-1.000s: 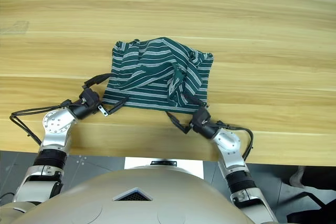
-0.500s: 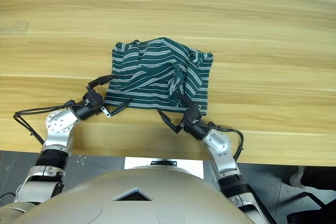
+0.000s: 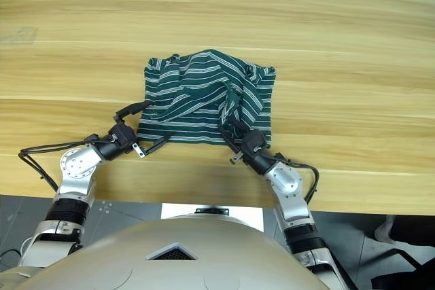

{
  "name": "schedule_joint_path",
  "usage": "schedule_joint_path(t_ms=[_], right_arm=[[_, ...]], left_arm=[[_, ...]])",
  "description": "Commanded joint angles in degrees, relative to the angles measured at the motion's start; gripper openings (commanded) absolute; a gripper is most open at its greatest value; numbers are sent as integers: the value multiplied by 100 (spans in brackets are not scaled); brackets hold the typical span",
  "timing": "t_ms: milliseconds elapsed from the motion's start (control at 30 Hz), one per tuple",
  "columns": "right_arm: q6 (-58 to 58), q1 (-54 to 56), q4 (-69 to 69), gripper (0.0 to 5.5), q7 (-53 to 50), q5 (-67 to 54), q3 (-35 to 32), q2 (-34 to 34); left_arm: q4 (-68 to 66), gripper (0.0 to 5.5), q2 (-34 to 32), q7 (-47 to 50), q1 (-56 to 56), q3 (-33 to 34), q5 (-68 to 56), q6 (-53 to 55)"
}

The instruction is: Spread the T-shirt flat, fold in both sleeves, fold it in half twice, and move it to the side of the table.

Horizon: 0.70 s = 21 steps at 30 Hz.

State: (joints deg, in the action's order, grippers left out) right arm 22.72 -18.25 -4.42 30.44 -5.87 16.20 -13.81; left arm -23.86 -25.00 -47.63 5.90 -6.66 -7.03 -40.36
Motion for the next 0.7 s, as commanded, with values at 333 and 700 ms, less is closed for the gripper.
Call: schedule_joint_path(t_ms=[333, 700], right_arm=[[221, -343, 11, 145, 21, 403, 123, -259], [-379, -181, 414, 145, -332, 138, -269, -60]], left_arm=[[128, 459, 21, 1, -35, -73, -18, 56], [207, 459, 19, -1, 184, -109, -45, -23]])
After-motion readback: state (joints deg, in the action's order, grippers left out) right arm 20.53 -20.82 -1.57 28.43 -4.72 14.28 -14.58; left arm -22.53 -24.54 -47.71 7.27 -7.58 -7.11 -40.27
